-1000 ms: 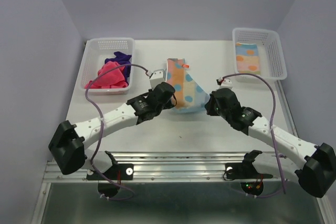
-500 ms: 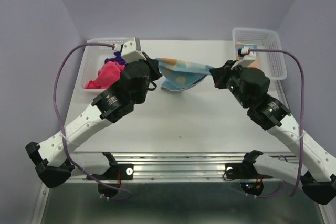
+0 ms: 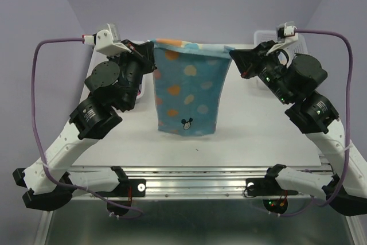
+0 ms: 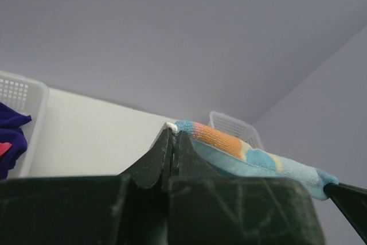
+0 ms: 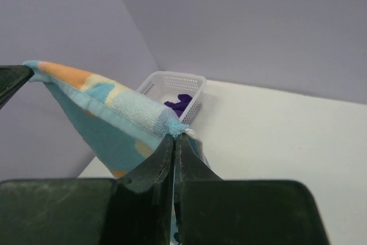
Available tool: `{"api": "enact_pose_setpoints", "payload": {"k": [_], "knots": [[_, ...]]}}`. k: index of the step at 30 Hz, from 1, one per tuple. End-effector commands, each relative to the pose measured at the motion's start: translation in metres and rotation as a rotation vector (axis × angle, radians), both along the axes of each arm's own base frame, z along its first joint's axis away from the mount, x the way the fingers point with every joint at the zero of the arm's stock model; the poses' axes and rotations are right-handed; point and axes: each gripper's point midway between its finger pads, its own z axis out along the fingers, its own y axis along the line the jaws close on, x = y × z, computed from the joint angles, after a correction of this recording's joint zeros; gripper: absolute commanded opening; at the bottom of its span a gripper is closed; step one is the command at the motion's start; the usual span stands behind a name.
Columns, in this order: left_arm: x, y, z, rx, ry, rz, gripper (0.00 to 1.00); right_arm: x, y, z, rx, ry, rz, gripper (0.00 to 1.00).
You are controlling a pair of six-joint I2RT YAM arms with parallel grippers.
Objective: Fold and stack the towels
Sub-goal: Flatten out the crumpled towel
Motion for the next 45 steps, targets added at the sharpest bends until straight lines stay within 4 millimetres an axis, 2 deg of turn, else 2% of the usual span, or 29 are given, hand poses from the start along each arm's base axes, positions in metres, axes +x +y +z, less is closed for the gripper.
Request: {"api": "enact_pose_setpoints", "payload": {"k": [1, 9, 13, 17, 21, 27, 29, 31, 33, 37, 40, 44, 45], "knots": [[-0.019, 0.025, 0.052, -0.077, -0.122, 0.002, 0.00, -0.028, -0.006, 0.049, 0.030, -0.105, 0.069, 0.01], [-0.009, 0.034, 0.050, -0.060, -0.104, 0.102, 0.00, 0.005, -0.023, 0.039, -0.023, -0.102, -0.117, 0.01], [-0.010, 0.034, 0.049, -0.054, -0.103, 0.093, 0.00, 0.010, -0.020, 0.042, -0.031, -0.109, -0.119, 0.01], [-0.023, 0.036, 0.051, -0.085, -0.123, 0.025, 0.00, -0.002, -0.018, 0.054, 0.009, -0.125, -0.074, 0.01], [-0.034, 0.024, 0.044, -0.100, -0.133, -0.083, 0.00, -0.022, 0.002, 0.054, 0.031, -0.116, 0.084, 0.01], [-0.045, 0.005, 0.021, -0.139, -0.091, -0.213, 0.00, -0.051, 0.014, 0.043, 0.066, -0.083, 0.238, 0.01], [-0.049, -0.002, 0.008, -0.131, -0.073, -0.254, 0.00, -0.062, 0.010, 0.040, 0.077, -0.076, 0.258, 0.01], [-0.059, -0.006, 0.004, -0.157, -0.073, -0.315, 0.00, -0.072, 0.008, 0.039, 0.082, -0.069, 0.284, 0.01], [-0.072, -0.008, 0.010, -0.180, -0.095, -0.379, 0.00, -0.082, 0.010, 0.035, 0.075, -0.053, 0.331, 0.01], [-0.079, -0.012, 0.014, -0.183, -0.106, -0.424, 0.00, -0.099, 0.011, 0.037, 0.094, -0.052, 0.395, 0.01], [-0.079, -0.019, 0.012, -0.173, -0.098, -0.444, 0.00, -0.098, 0.006, 0.037, 0.090, -0.058, 0.369, 0.01], [-0.072, -0.016, 0.008, -0.161, -0.090, -0.401, 0.00, -0.080, 0.000, 0.029, 0.062, -0.054, 0.276, 0.01], [-0.066, -0.013, 0.006, -0.158, -0.084, -0.361, 0.00, -0.070, -0.002, 0.022, 0.056, -0.039, 0.232, 0.01]]}}
